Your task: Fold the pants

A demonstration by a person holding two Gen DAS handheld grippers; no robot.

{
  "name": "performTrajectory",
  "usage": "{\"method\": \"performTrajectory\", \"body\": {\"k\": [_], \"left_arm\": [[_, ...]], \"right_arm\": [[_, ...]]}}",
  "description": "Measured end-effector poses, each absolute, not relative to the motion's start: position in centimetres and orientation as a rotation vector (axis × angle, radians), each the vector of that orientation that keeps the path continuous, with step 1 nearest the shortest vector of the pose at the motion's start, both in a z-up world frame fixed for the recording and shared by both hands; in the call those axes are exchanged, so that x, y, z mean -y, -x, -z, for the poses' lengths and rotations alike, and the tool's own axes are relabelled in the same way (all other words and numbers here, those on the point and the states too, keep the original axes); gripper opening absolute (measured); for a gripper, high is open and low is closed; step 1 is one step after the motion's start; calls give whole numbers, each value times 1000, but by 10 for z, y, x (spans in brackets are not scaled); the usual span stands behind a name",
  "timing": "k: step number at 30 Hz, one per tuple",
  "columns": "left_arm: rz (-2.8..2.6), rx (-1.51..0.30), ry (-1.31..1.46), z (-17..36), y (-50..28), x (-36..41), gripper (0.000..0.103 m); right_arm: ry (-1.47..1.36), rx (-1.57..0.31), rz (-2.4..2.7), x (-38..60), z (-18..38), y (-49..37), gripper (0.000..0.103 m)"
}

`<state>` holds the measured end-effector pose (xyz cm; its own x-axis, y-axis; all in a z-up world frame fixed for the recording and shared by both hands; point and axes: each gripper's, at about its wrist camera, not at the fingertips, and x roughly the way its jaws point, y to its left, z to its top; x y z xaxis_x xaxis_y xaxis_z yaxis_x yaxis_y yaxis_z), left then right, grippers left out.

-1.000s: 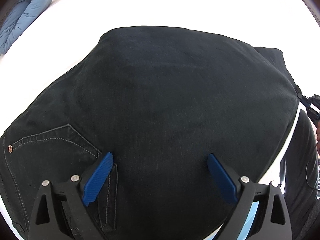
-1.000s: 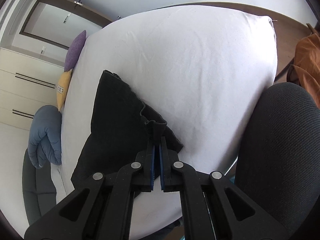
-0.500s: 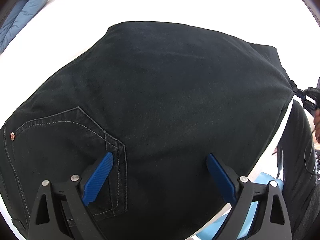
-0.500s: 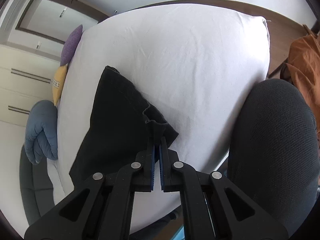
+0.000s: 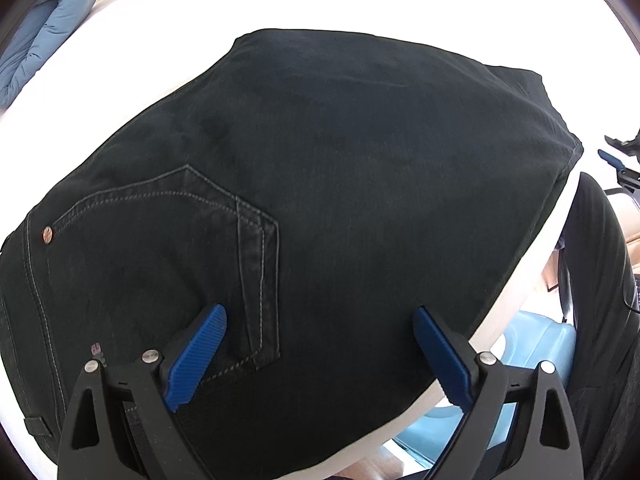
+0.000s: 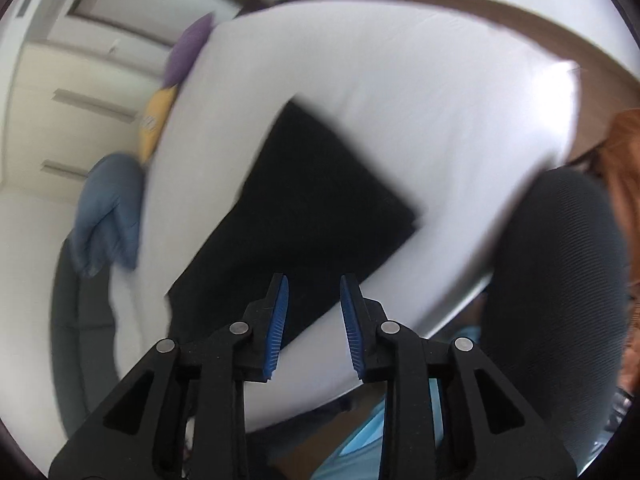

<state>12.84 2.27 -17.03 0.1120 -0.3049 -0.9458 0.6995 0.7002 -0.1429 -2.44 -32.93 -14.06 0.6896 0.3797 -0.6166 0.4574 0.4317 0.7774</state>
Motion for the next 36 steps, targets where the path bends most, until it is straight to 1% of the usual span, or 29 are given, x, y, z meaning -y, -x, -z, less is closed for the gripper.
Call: {"method": "performTrajectory", "body": {"k": [2, 5, 10, 11, 12, 13, 14, 19, 22, 24, 27, 29, 31, 34, 36], "left_arm": [[766, -1253, -362, 167, -128, -19, 95], [771, -1251, -318, 166, -135, -31, 95], [788, -1240, -250, 166, -138, -44, 95], [788, -1239, -242, 164, -135, -41, 95], [789, -1238, -239, 165, -136, -43, 95], [790, -1236, -242, 165, -137, -41, 95], [790, -1234, -249, 166, -136, -41, 95], [786, -1226, -262, 166, -131, -40, 95], [784, -1225, -257, 165, -131, -44, 95], [782, -1225, -261, 166, -129, -39, 95], [782, -1227, -263, 166, -130, -39, 95], [782, -1229, -261, 166, -131, -39, 95], [782, -1229, -265, 166, -131, -39, 95], [783, -1229, -271, 167, -130, -39, 95], [783, -1230, -269, 167, -130, -38, 95]], "right_arm": [[-1189, -897, -173, 286, 150, -11, 26], [-1221, -970, -321, 238, 176, -55, 26], [-1303, -1102, -346, 199, 232, -83, 27], [-1321, -1123, -321, 194, 243, -82, 40], [-1343, -1114, -308, 192, 251, -79, 68], [-1364, -1090, -275, 195, 255, -77, 78], [-1367, -1071, -251, 197, 258, -76, 80], [-1360, -1020, -276, 201, 257, -78, 80], [-1366, -1011, -314, 199, 244, -73, 80], [-1370, -1039, -334, 199, 241, -69, 79], [-1382, -997, -357, 195, 228, -70, 79], [-1363, -983, -333, 199, 229, -72, 79], [-1389, -1002, -292, 203, 242, -75, 78], [-1422, -1019, -273, 207, 254, -73, 71], [-1417, -1012, -264, 208, 259, -72, 64]]}}
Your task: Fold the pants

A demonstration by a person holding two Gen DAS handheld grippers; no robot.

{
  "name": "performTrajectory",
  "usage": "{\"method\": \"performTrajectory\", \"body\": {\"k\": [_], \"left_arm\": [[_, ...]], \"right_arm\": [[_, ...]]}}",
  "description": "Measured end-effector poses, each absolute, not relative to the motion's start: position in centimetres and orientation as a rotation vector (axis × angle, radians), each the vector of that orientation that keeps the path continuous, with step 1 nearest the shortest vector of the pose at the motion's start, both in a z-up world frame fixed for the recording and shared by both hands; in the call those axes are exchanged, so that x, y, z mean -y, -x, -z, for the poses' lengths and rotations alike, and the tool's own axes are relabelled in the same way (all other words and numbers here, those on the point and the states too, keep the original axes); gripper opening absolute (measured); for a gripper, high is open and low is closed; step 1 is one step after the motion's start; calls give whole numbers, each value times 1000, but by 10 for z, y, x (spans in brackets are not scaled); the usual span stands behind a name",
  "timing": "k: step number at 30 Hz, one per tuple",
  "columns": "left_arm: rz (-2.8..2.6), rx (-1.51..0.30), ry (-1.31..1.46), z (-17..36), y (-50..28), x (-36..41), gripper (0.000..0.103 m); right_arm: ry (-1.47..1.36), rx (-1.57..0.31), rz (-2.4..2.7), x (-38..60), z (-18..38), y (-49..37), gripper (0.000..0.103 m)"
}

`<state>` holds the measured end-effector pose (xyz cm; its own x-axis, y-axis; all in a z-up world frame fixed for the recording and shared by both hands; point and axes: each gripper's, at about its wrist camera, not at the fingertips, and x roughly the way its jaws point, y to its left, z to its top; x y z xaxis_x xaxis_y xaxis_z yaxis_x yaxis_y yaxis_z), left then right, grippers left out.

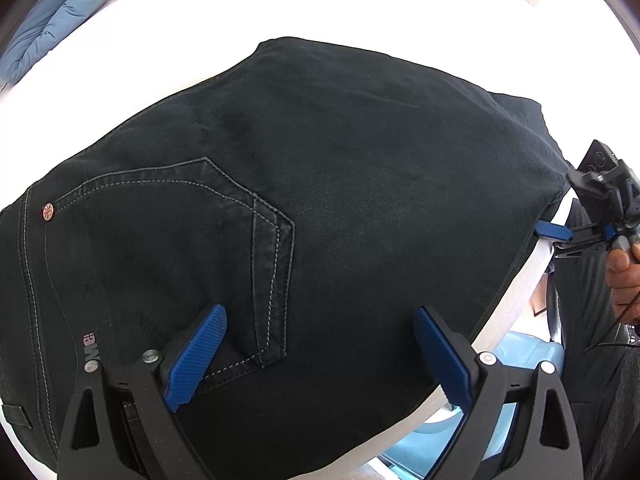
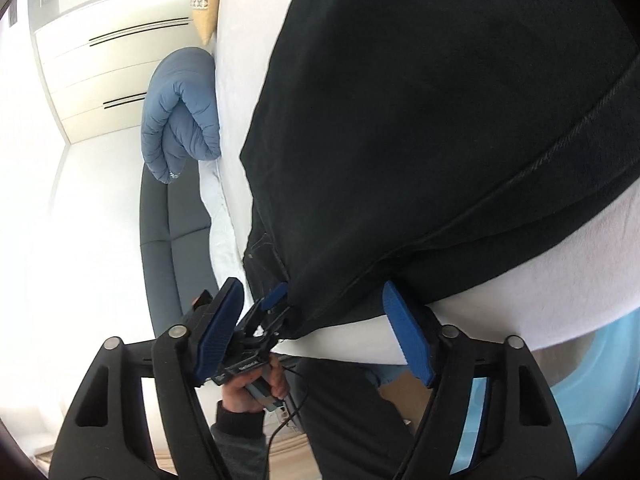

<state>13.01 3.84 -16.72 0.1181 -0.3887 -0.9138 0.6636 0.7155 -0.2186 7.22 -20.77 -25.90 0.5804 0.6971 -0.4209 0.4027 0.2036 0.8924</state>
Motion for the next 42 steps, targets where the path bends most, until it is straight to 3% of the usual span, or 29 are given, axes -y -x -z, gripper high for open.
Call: {"method": "performTrajectory", "body": {"k": [4, 9, 12, 17, 26, 33, 35, 38, 42], "left_arm": [[785, -1232, -277, 168, -131, -38, 95], [794, -1234, -284, 168, -132, -40, 95], [803, -1235, -285, 168, -132, -41, 95], [813, -1237, -291, 168, -133, -42, 95], [809, -1229, -311, 167, -132, -43, 96], [779, -1233, -293, 158, -128, -47, 94], [781, -1248, -256, 151, -129, -52, 87], [760, -1225, -200, 134, -132, -56, 86], [775, -1135, -78, 106, -143, -37, 86]], "right_arm": [[-1390, -1009, -267, 207, 261, -74, 56], [-1309, -1057, -268, 199, 267, -77, 13], [-1278, -1075, -248, 199, 267, -74, 5], [-1186, -1082, -239, 191, 247, -64, 3], [-1361, -1125, -257, 199, 276, -57, 6], [-1180, -1236, -191, 202, 234, -37, 9], [-1135, -1164, -244, 205, 206, -36, 9], [-1063, -1028, -287, 214, 177, -54, 9], [-1182, -1000, -283, 227, 205, -89, 9]]}}
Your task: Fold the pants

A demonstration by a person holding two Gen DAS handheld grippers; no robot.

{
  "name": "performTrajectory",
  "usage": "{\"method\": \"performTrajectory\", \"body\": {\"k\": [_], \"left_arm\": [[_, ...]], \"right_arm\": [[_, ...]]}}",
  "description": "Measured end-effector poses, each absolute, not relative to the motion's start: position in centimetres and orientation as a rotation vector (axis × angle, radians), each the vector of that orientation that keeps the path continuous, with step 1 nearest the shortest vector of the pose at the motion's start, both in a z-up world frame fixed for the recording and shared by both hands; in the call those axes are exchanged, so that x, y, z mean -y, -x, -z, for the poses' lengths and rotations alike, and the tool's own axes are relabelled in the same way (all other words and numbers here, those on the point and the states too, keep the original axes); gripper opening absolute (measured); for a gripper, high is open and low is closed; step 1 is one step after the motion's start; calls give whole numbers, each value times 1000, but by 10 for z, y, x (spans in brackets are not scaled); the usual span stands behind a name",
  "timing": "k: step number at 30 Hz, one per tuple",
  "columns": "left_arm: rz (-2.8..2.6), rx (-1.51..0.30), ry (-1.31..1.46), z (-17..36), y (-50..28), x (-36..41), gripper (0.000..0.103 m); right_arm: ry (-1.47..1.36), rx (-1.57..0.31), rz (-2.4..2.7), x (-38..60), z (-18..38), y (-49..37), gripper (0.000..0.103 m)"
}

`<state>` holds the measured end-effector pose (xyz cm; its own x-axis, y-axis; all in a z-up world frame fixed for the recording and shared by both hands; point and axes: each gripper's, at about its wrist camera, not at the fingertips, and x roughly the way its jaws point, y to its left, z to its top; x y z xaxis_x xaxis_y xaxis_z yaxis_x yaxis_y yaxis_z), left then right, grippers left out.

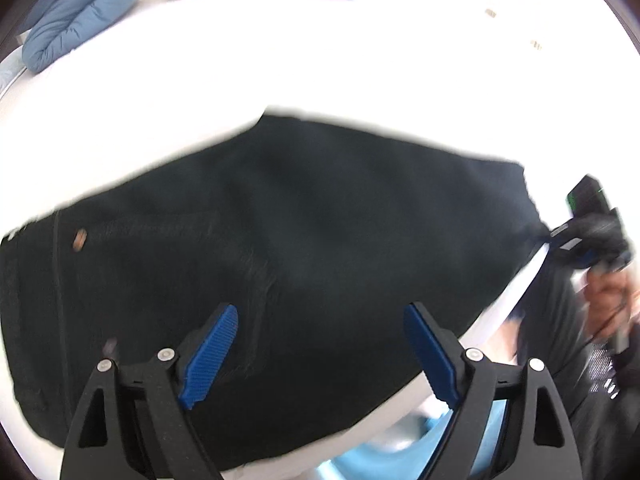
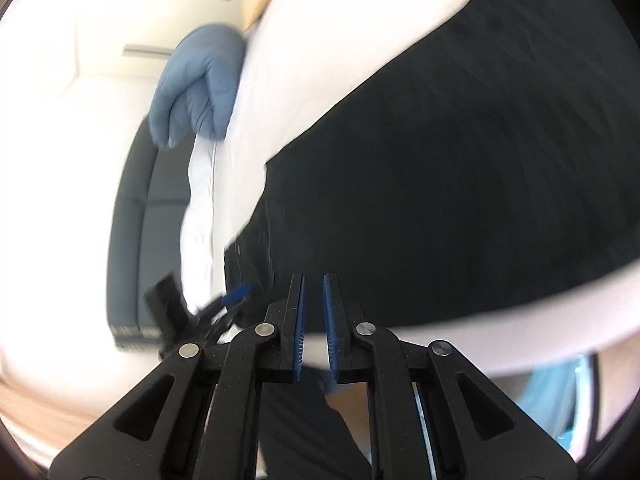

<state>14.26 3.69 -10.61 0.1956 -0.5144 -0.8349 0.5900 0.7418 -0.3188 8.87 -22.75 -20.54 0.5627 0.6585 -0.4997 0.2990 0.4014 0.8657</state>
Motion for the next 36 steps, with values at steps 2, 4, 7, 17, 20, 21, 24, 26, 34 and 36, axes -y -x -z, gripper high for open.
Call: {"method": "performTrajectory", "body": {"k": [2, 4, 7, 17, 20, 21, 24, 26, 34, 36], "left_arm": [[785, -1105, -38, 101, -150, -18, 86], [786, -1119, -30, 111, -158, 5, 86], [784, -1177, -63, 134, -164, 28, 86], [728, -1195, -111, 167, -192, 42, 87], [712, -1179, -193, 170, -185, 50, 88], [708, -1176, -232, 171, -183, 53, 89], [709, -1178, -257, 173, -183, 54, 91], [718, -1182, -236, 174, -186, 49, 91], [729, -1173, -200, 175, -188, 31, 91], [718, -1182, -182, 172, -192, 32, 92]], "right_arm": [[-1178, -1102, -176, 231, 235, -95, 9], [-1243, -1116, -170, 234, 257, -85, 0], [-1231, -1085, -161, 237, 255, -60, 0], [-1124, -973, -221, 251, 183, -49, 8], [-1080, -938, -235, 244, 176, -97, 8], [-1095, -928, -256, 243, 182, -113, 8], [-1115, -1001, -199, 250, 215, -149, 8], [-1125, -1004, -175, 272, 233, -155, 0], [-1287, -605, 311, 426, 198, -40, 0], [-1250, -585, 348, 430, 175, -29, 10]]}}
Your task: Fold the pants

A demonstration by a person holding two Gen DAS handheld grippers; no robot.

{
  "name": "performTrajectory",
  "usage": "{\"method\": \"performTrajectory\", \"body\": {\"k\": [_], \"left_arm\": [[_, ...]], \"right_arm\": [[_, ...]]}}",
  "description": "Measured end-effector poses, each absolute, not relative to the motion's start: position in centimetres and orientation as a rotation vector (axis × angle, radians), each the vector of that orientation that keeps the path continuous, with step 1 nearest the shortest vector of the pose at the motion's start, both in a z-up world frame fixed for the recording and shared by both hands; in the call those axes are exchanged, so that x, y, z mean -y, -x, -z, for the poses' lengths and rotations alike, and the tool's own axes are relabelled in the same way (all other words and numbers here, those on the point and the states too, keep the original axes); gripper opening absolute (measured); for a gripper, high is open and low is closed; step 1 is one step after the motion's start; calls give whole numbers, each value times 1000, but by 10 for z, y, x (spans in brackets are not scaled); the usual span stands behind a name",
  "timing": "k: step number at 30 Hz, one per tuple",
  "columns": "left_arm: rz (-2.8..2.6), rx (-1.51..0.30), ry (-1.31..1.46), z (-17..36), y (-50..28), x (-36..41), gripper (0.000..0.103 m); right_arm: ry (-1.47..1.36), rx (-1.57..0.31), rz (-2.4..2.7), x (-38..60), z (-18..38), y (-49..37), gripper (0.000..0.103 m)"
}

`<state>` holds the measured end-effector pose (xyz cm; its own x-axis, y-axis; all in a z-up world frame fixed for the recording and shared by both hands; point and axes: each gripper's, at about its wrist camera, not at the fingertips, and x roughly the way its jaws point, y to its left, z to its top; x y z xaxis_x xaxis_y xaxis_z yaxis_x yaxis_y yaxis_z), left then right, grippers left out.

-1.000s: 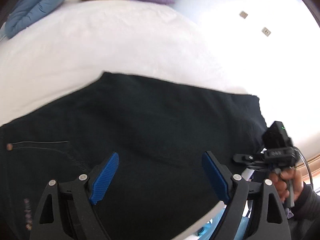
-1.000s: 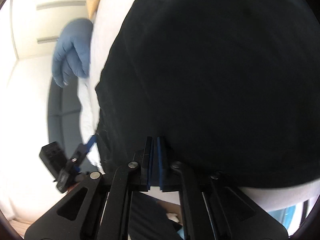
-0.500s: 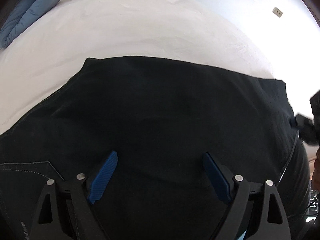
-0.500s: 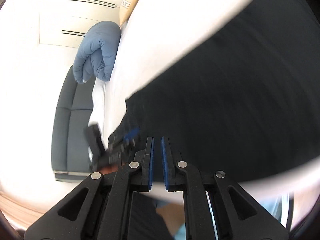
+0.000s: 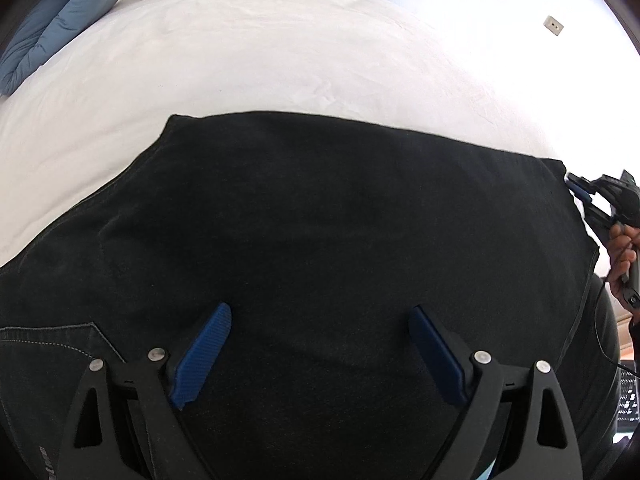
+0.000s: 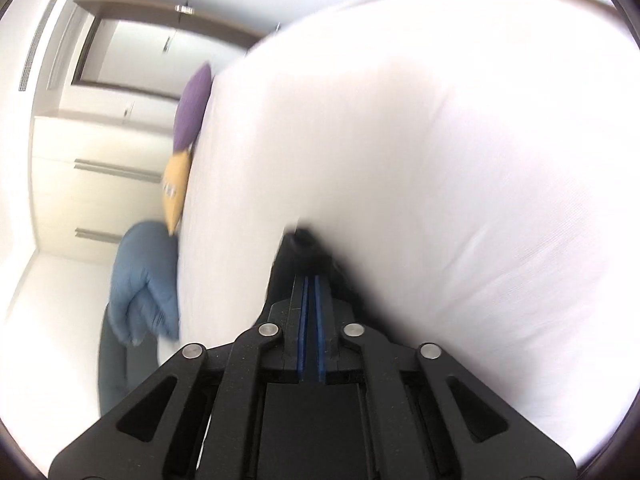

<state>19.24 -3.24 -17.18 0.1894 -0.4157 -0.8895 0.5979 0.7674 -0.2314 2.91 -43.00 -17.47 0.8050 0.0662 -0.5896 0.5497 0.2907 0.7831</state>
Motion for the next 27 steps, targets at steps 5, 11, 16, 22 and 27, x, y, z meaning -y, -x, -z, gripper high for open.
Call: {"method": "performTrajectory", "body": {"k": [5, 11, 16, 22, 27], "left_arm": [[741, -1133, -146, 148, -193, 41, 90], [773, -1125, -143, 168, -223, 61, 90], [914, -1109, -99, 170, -254, 27, 68], [877, -1156, 175, 168, -303, -75, 15], [660, -1041, 361, 144, -300, -150, 47]], "right_arm": [[-1210, -636, -5, 345, 149, -74, 10], [-1195, -928, -137, 265, 210, -148, 5], [-1242, -818, -45, 319, 210, -137, 0], [-1242, -704, 149, 415, 184, -81, 0], [-1215, -688, 26, 381, 152, -77, 7]]}}
